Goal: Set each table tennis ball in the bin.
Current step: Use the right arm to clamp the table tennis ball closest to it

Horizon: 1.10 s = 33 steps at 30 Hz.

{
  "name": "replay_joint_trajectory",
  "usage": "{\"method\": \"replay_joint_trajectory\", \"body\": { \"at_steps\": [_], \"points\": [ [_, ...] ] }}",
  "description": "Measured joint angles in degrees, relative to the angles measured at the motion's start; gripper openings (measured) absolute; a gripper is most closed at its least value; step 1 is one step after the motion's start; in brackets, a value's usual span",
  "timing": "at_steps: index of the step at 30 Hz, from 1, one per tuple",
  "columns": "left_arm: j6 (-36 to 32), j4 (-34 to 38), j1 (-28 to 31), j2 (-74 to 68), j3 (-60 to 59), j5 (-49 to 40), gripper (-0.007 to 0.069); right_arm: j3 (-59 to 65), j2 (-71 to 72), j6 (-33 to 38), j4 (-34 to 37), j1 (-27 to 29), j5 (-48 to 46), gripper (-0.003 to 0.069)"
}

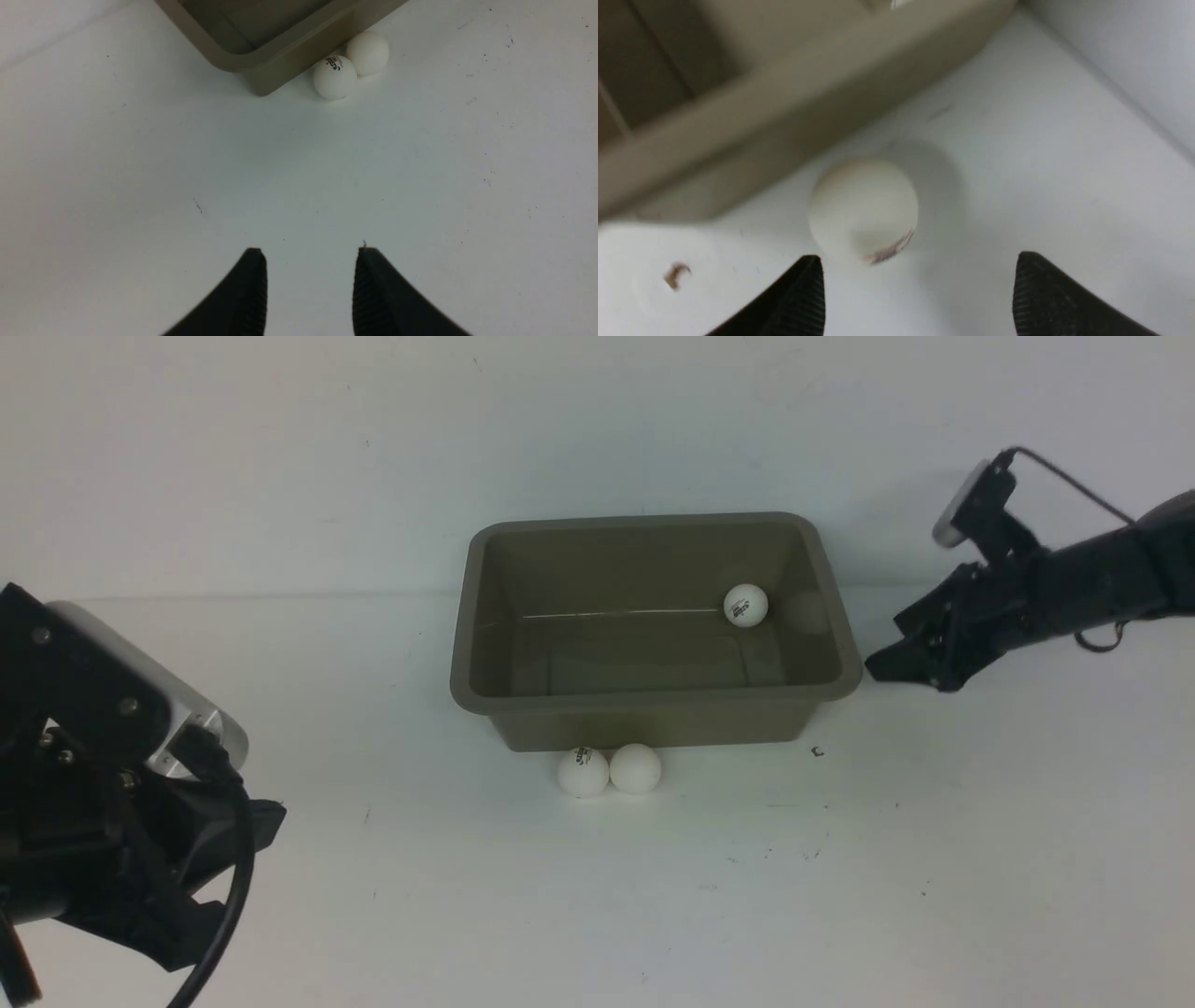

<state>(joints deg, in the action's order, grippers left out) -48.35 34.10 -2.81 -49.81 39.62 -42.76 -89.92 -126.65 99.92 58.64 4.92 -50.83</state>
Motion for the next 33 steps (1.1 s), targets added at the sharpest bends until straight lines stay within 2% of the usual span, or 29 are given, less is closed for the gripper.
{"method": "replay_joint_trajectory", "body": {
  "at_steps": [10, 17, 33],
  "points": [
    [0.0, 0.0, 0.0, 0.0, 0.0, -0.9, 0.0240, 0.0, -1.2, 3.9, 0.2, 0.0, -3.1, 0.0491],
    [0.0, 0.0, 0.0, 0.0, 0.0, -1.0, 0.0240, 0.0, -1.2, 6.2, 4.6, 0.0, -4.3, 0.0491],
    [-0.2, -0.1, 0.0, 0.0, 0.0, -1.0, 0.0240, 0.0, -2.3, 5.2, 5.9, -2.3, -1.6, 0.0491]
  ]
}}
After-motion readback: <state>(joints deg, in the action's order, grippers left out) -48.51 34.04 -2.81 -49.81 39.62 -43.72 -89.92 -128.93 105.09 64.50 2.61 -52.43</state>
